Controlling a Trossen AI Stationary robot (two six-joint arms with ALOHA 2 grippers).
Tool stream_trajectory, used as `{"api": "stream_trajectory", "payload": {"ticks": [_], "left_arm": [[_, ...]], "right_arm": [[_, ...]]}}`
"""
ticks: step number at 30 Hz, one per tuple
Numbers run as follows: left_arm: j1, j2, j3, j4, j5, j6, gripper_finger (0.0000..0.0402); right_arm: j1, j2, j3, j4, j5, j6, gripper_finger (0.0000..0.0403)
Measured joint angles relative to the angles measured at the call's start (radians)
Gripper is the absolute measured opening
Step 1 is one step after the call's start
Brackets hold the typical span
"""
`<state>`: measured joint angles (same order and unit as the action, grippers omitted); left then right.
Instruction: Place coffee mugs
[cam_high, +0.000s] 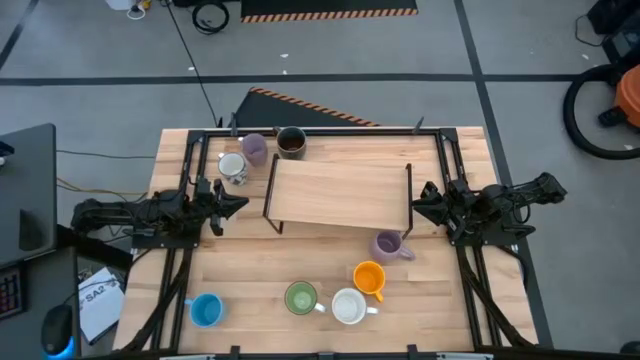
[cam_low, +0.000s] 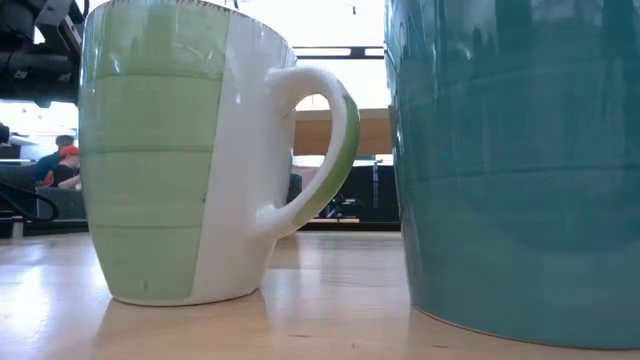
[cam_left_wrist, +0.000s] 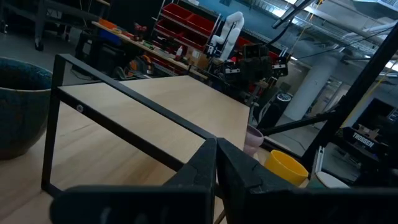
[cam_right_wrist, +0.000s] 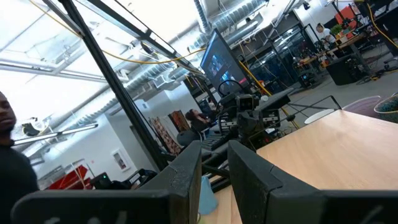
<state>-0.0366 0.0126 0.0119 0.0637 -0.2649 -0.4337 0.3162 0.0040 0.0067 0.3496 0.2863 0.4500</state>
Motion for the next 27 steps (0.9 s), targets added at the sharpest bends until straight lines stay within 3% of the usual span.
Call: {"api": "stream_trajectory", "payload": {"ticks": [21, 27], "left_arm": [[0.000, 0.000, 0.000, 0.004, 0.000, 0.000, 0.0018], [0.000, 0.000, -0.003, 0.119, -0.002, -0.058, 0.0018]], "right_arm": [[0.000, 0.000, 0.000, 0.000, 0.000, 0.000, 0.0086], [0.000, 0.000, 0.000, 0.000, 0.000, 0.000, 0.0086]]}}
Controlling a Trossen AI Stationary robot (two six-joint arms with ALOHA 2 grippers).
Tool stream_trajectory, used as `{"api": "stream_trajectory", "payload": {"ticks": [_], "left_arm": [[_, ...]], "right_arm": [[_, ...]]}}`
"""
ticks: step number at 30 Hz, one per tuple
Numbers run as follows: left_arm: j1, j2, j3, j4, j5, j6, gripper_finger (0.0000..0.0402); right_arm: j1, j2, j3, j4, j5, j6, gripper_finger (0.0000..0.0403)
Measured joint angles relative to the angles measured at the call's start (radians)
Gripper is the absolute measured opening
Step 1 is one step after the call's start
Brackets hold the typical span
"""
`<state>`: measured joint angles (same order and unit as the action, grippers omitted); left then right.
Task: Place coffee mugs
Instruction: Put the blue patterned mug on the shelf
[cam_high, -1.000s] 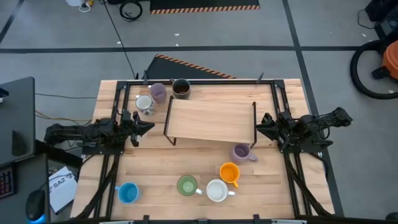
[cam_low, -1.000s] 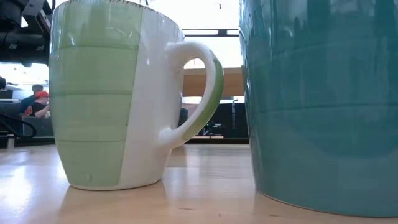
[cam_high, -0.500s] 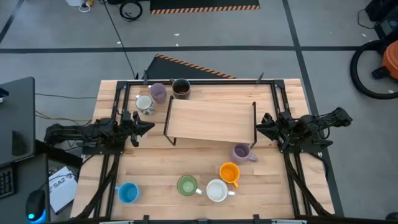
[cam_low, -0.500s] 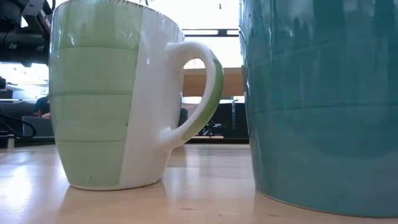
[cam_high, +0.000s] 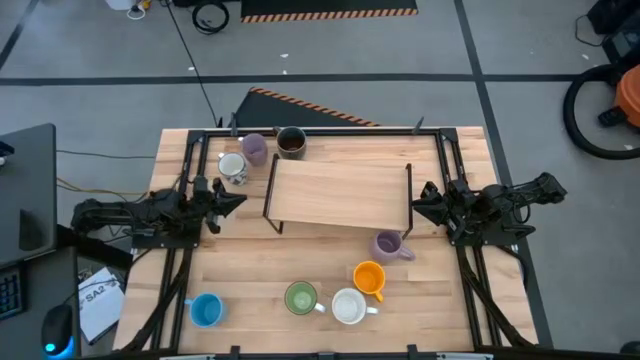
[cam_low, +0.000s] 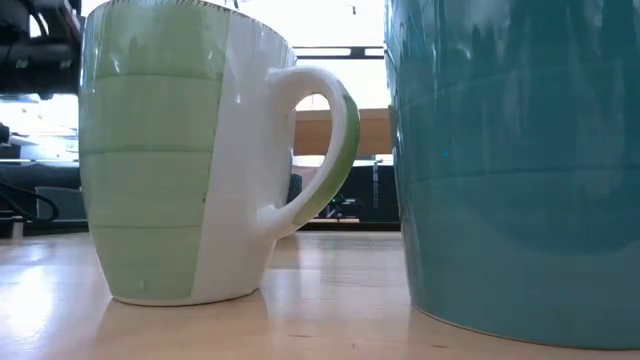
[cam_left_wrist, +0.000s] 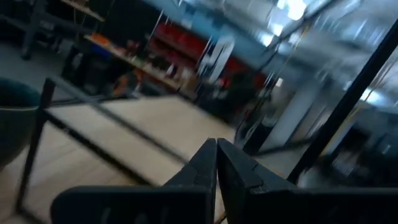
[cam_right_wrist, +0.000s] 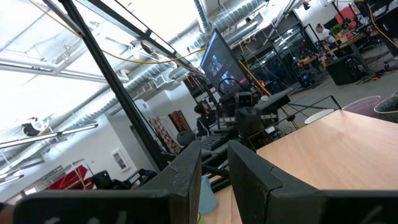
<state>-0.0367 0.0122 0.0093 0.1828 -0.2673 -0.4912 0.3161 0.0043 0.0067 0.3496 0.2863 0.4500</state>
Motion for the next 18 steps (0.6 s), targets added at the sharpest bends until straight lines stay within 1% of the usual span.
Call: {"api": "stream_trajectory", "payload": {"ticks": [2, 5, 7, 9, 12, 14, 18], "left_arm": [[0.000, 0.001, 0.000, 0.061, -0.008, -0.044, 0.0018], [0.000, 0.000, 0.000, 0.162, -0.036, -0.144, 0.0018], [0.000, 0.001, 0.000, 0.228, -0.056, -0.177, 0.0018], [0.000, 0.000, 0.000, 0.290, -0.078, -0.178, 0.0018], [0.000, 0.000, 0.000, 0.379, -0.080, -0.178, 0.0018], [0.000, 0.000, 0.000, 0.407, -0.089, -0.178, 0.0018], [0.000, 0.000, 0.000, 0.454, -0.162, -0.179, 0.0018]], "right_arm": [[0.000, 0.000, 0.000, 0.001, 0.005, 0.000, 0.0086], [0.000, 0.000, 0.000, 0.040, 0.060, 0.017, 0.0086], [0.000, 0.000, 0.000, 0.082, 0.088, 0.022, 0.0086], [0.000, 0.000, 0.000, 0.140, 0.124, 0.012, 0.0086], [0.000, 0.000, 0.000, 0.253, 0.177, -0.030, 0.0086], [0.000, 0.000, 0.000, 0.338, 0.204, -0.039, 0.0086], [0.000, 0.000, 0.000, 0.480, 0.267, -0.035, 0.0086]]}}
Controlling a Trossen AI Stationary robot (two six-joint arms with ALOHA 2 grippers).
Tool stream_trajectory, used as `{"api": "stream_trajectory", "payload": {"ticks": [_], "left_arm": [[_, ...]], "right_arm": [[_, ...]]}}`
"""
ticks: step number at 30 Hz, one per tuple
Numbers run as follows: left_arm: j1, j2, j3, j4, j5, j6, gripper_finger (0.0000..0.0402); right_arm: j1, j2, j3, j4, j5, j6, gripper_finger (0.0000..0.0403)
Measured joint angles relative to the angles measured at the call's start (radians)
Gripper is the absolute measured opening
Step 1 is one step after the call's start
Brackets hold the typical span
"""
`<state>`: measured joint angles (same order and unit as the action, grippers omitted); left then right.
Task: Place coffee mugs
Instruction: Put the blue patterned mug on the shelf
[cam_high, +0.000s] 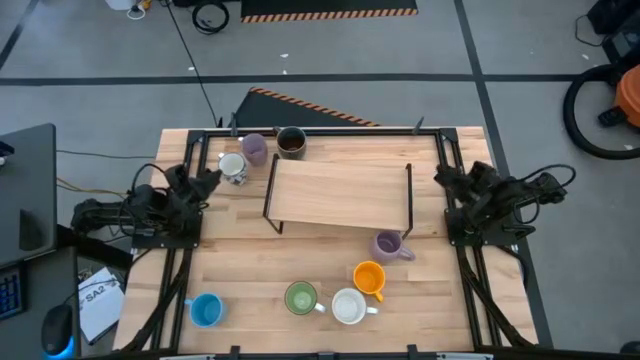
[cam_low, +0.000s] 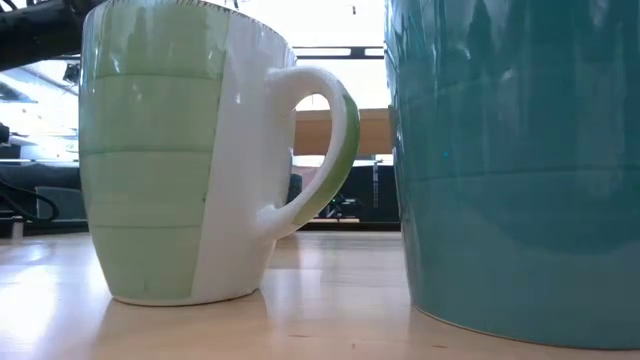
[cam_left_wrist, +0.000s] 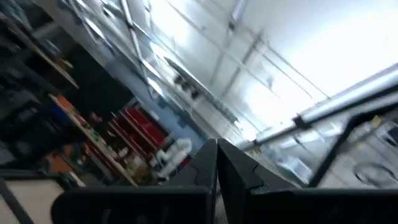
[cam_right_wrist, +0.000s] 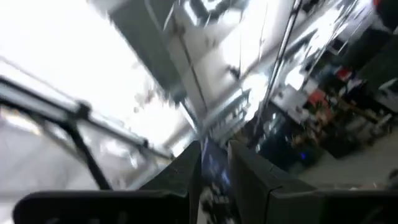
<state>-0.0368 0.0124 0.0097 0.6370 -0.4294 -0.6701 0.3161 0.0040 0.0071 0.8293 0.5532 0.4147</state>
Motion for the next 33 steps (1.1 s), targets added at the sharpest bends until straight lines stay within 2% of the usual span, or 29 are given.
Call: {"api": "stream_trajectory", "payload": {"ticks": [4, 6, 9, 11, 16, 19, 24, 28, 33], "left_arm": [[0.000, 0.000, 0.000, 0.046, -0.134, -0.033, 0.0018], [0.001, 0.000, 0.007, 0.059, -0.191, -0.052, 0.0018], [0.000, 0.000, 0.066, -0.011, -0.170, -0.026, 0.0018], [0.001, 0.000, 0.122, -0.142, -0.170, -0.025, 0.0018], [0.001, 0.000, 0.288, -0.558, -0.209, -0.029, 0.0018], [0.001, 0.005, 0.359, -0.750, -0.232, -0.084, 0.0018], [0.001, 0.047, 0.418, -0.913, -0.221, -0.159, 0.0018], [0.001, 0.133, 0.436, -0.898, -0.182, -0.133, 0.0026], [0.001, 0.284, 0.462, -0.906, -0.179, -0.146, 0.0060]], "right_arm": [[0.000, 0.000, 0.000, 0.056, 0.029, 0.027, 0.0086], [-0.002, 0.000, 0.000, 0.060, 0.080, 0.043, 0.0086], [-0.003, 0.000, 0.016, 0.049, 0.118, 0.010, 0.0086], [-0.003, 0.000, 0.042, 0.038, 0.133, -0.039, 0.0086], [-0.003, 0.017, 0.129, -0.019, 0.246, -0.194, 0.0086], [-0.003, 0.021, 0.172, -0.068, 0.286, -0.253, 0.0086], [-0.003, 0.021, 0.252, -0.219, 0.315, -0.278, 0.0086], [-0.003, 0.021, 0.327, -0.361, 0.361, -0.277, 0.0086], [-0.002, 0.021, 0.446, -0.626, 0.341, -0.209, 0.0086]]}}
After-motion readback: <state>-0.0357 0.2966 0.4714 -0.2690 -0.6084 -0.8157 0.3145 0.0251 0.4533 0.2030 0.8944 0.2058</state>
